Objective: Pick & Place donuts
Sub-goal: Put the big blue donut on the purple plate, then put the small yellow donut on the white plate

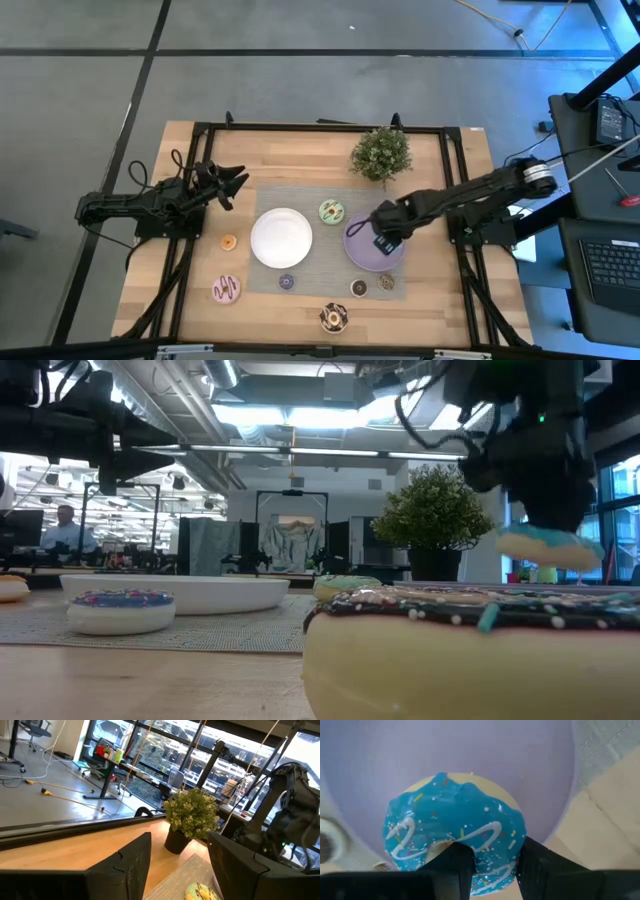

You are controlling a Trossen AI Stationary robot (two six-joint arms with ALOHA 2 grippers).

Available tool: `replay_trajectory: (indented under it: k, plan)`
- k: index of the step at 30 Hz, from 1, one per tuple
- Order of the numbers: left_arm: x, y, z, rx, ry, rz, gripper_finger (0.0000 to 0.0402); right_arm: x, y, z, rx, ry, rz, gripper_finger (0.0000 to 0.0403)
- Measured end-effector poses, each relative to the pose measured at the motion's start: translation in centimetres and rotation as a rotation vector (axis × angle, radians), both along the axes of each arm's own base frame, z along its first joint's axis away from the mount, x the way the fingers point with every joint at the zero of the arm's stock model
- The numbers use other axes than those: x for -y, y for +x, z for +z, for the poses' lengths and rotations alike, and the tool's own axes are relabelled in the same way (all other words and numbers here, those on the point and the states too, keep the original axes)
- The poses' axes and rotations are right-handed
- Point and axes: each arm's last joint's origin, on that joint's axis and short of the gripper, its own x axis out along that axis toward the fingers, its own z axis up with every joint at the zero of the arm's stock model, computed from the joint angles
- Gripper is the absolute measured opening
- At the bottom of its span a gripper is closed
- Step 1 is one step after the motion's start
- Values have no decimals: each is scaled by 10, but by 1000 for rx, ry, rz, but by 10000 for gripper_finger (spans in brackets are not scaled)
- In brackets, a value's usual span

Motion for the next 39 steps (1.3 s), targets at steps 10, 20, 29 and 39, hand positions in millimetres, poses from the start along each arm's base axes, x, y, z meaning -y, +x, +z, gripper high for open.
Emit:
replay_trajectory:
  k: [10,20,29,39]
  plan:
    - [0,0,0,0,0,-1,191,-2,7,-26,-116,2,52,133]
    - [0,0,0,0,0,-1,189,-2,4,-26,-150,24,25,226]
    - [0,0,0,0,0,-1,189,-2,-1,-11,-100,43,25,243]
    - [0,0,0,0,0,-1,190,-10,7,29,122,-23,211,243]
